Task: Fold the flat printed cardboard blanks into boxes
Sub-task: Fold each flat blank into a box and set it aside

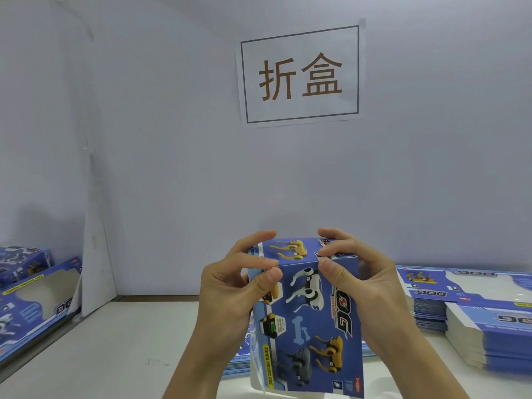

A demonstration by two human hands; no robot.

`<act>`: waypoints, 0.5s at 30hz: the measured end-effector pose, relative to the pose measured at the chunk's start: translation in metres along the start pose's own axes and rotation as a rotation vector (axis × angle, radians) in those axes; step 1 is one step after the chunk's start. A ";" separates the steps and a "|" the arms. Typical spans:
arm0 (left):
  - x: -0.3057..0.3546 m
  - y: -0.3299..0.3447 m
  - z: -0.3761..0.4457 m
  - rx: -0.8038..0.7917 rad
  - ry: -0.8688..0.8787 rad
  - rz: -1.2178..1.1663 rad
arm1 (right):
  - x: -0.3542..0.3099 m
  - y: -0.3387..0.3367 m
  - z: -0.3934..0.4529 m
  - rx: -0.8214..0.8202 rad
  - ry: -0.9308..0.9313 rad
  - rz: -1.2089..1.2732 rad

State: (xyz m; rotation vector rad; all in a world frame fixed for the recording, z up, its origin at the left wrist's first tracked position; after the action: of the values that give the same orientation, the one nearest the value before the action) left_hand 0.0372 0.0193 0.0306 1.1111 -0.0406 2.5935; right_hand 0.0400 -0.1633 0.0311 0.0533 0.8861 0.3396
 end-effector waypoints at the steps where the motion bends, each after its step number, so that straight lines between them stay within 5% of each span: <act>1: 0.001 0.001 0.001 0.006 0.001 0.012 | 0.000 0.000 0.000 0.003 0.001 0.001; 10: 0.000 0.001 0.003 -0.033 -0.024 0.468 | -0.003 0.003 -0.002 0.062 -0.081 -0.119; 15: 0.007 -0.013 0.008 0.221 0.067 0.453 | -0.007 0.003 0.000 0.296 -0.247 -0.379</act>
State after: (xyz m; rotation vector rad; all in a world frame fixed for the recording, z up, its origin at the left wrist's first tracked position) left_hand 0.0421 0.0323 0.0398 1.2033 0.0131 3.0987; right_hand 0.0357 -0.1630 0.0369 0.1939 0.6767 -0.1516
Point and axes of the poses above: each hand's wrist, its own z-axis towards the middle knuckle, its own y-axis out of the palm, x = y × z, the point moved 2 cm from there along z, towards the middle knuckle, and after that the axes turned 6 degrees about -x, right-handed, at the moved point
